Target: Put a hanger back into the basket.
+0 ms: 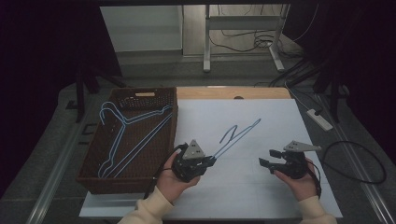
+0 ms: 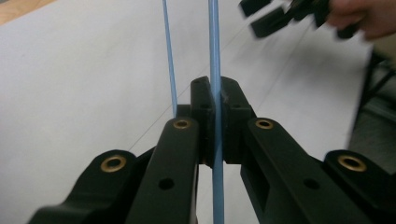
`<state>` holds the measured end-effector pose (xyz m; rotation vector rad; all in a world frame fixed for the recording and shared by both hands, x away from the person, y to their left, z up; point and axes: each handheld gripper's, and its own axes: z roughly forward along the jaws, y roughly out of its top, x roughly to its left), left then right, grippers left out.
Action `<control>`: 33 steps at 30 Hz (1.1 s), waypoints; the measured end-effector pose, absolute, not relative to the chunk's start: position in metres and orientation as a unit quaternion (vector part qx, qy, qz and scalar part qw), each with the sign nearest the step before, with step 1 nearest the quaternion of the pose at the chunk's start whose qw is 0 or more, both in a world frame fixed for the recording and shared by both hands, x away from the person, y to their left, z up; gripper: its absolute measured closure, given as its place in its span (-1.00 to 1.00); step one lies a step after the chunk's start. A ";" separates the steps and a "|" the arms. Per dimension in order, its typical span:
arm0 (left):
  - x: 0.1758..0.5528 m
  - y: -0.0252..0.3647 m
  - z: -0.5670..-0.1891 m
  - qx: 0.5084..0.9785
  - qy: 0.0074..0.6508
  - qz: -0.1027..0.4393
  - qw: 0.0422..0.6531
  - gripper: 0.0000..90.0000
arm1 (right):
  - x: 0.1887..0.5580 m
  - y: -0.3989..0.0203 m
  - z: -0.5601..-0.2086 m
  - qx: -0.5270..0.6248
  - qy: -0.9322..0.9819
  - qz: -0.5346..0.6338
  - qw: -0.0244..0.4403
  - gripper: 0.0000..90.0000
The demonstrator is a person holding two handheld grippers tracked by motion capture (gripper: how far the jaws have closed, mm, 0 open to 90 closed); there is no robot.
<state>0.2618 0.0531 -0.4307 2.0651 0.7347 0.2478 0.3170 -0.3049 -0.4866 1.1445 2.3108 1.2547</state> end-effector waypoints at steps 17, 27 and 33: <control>0.259 0.120 -0.370 0.788 0.307 0.113 0.522 0.92 | 0.312 -0.302 -0.486 0.374 0.801 0.444 0.147 -0.21; 0.263 0.174 -0.360 0.770 0.344 0.146 0.517 0.92 | 0.313 -0.303 -0.488 0.377 0.802 0.438 0.150 -0.23; 0.269 0.206 -0.367 0.763 0.377 0.151 0.503 0.92 | 0.314 -0.302 -0.489 0.376 0.805 0.434 0.148 -0.23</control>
